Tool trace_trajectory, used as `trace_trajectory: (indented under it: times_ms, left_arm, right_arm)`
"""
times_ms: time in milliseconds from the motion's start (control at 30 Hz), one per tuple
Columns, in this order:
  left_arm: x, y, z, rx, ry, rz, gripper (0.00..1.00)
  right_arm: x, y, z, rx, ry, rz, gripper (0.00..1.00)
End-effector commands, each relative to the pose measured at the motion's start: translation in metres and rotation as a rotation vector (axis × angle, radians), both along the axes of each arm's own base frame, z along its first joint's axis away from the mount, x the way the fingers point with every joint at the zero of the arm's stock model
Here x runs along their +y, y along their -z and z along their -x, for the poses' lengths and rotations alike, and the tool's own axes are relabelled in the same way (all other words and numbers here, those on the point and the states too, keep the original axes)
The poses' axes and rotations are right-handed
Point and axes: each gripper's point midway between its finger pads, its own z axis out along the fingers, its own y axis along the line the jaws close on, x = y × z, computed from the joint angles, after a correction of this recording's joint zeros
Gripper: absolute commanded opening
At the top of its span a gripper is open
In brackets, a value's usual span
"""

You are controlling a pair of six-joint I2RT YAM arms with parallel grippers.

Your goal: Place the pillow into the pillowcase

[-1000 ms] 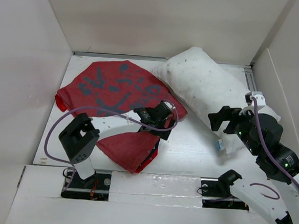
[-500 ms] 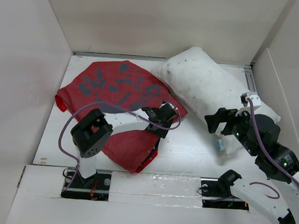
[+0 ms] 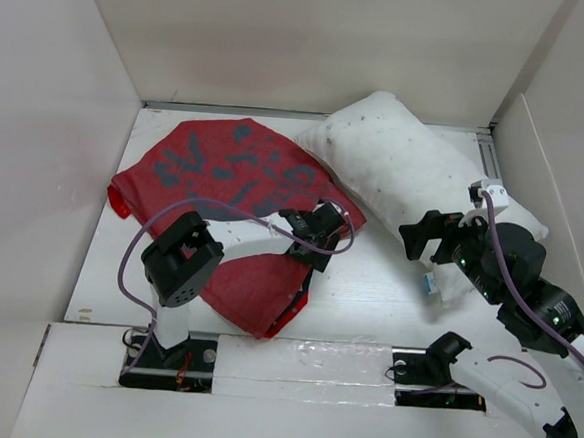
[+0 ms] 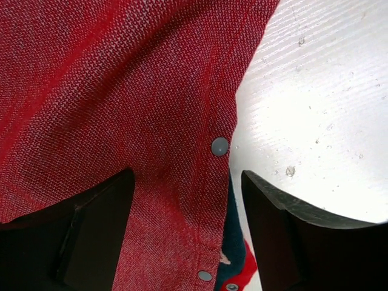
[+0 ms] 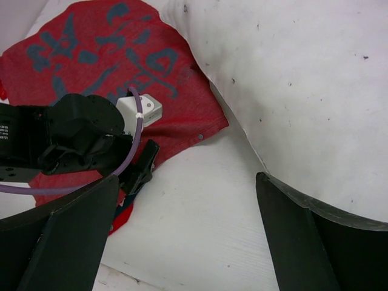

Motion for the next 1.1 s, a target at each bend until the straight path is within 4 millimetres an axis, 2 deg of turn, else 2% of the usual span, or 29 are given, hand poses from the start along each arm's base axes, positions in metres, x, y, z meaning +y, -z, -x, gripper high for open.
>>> trace_trajectory:
  times_ms: [0, 67, 267, 400, 500, 700, 833, 967, 1033, 1067]
  left_arm:
    - [0.0, -0.003, 0.006, 0.029, 0.019, 0.001, 0.68]
    - [0.008, 0.005, 0.012, 0.049, 0.01, -0.021, 0.68]
    - [0.014, 0.004, 0.008, 0.022, -0.022, -0.04, 0.5]
    - [0.013, 0.006, 0.007, 0.025, -0.022, -0.043, 0.43]
    - [0.014, 0.008, 0.006, 0.026, -0.026, -0.06, 0.3]
    - [0.012, -0.004, -0.002, -0.005, -0.046, -0.063, 0.27]
    - [0.005, -0.023, -0.011, -0.041, -0.063, -0.035, 0.27]
    - [0.006, -0.03, -0.012, -0.054, -0.067, -0.033, 0.28]
    - [0.006, -0.03, -0.012, -0.054, -0.067, -0.033, 0.18]
    - [0.006, -0.03, -0.012, -0.054, -0.067, -0.033, 0.17]
  right_arm:
    - [0.003, -0.008, -0.005, -0.04, 0.001, -0.011, 0.99]
    - [0.003, -0.008, -0.005, -0.04, 0.001, -0.011, 0.99]
    - [0.003, -0.004, -0.005, -0.032, 0.001, -0.005, 0.99]
    - [0.004, -0.006, -0.003, -0.04, -0.008, -0.011, 0.99]
    - [0.001, -0.008, -0.001, -0.049, 0.001, -0.015, 0.99]
    - [-0.001, -0.008, 0.001, -0.05, 0.001, -0.015, 0.99]
    - [0.0, -0.008, 0.002, -0.048, -0.008, -0.017, 0.99]
    - [0.002, -0.006, 0.0, -0.041, -0.008, -0.012, 0.99]
    - [0.003, -0.006, 0.001, -0.039, -0.017, -0.014, 0.99]
    - [0.003, -0.006, 0.001, -0.039, -0.017, -0.014, 0.99]
